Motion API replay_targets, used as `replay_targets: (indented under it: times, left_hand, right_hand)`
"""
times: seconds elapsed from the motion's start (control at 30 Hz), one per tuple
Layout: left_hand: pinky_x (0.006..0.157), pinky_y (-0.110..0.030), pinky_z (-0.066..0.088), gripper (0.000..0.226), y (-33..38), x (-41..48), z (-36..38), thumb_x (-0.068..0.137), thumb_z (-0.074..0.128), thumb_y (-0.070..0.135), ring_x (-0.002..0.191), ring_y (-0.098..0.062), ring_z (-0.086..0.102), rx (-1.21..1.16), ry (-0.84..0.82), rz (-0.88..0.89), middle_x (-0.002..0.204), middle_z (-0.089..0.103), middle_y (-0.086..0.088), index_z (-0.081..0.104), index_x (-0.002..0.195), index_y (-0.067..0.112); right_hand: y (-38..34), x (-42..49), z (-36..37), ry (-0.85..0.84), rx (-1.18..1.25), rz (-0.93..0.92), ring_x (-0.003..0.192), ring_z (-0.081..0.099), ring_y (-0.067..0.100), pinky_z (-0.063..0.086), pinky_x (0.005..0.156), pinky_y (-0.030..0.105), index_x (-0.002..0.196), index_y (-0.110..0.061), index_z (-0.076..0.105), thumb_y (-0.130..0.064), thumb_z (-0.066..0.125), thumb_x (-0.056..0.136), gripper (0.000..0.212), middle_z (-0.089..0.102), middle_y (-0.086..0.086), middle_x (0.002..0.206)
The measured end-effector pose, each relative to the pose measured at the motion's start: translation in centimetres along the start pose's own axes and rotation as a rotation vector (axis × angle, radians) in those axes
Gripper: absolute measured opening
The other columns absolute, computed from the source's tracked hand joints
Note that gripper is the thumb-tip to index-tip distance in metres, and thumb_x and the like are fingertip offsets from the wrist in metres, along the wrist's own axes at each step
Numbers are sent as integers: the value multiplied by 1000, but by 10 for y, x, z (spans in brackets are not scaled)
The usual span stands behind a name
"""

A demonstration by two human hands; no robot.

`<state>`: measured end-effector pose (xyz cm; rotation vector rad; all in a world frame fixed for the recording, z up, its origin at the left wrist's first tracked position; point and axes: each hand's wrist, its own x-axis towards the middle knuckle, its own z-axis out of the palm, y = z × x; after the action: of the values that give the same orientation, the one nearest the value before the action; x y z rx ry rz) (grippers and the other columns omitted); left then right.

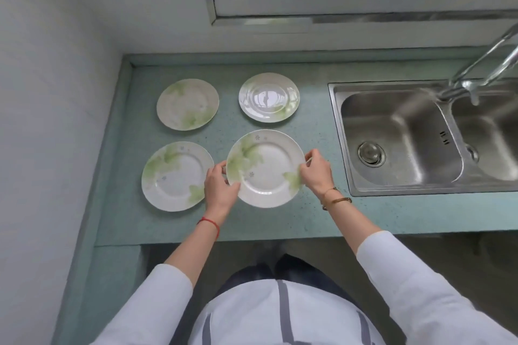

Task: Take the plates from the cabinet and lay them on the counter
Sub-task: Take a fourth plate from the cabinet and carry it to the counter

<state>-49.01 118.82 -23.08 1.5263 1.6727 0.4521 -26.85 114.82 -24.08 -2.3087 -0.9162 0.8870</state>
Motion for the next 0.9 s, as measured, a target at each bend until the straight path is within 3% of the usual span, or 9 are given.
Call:
replay_targets:
  times: [0.2, 0.47, 0.9]
  left_hand:
    - [99, -42, 50, 52, -3, 24, 16, 79, 70, 5, 105, -35, 63, 46, -18, -58, 121, 56, -16, 58, 130, 7]
    - [100, -43, 49, 51, -8, 37, 30, 81, 70, 2, 106, -37, 62, 68, -41, -84, 121, 58, -19, 59, 131, 3]
    - [101, -44, 49, 57, -19, 35, 35, 80, 71, 3, 103, -34, 64, 16, -68, -114, 120, 58, -16, 57, 134, 8]
  right_hand:
    - [2, 30, 11, -112, -64, 48, 91, 63, 38, 56, 80, 52, 104, -7, 50, -8, 46, 85, 20, 63, 19, 98]
    - [10, 48, 21, -140, -129, 81, 83, 56, 31, 46, 68, 36, 104, -8, 49, -6, 48, 86, 19, 59, 14, 98]
    - [23, 52, 31, -156, -167, 97, 88, 59, 34, 47, 71, 38, 103, -9, 50, -6, 50, 85, 18, 62, 16, 98]
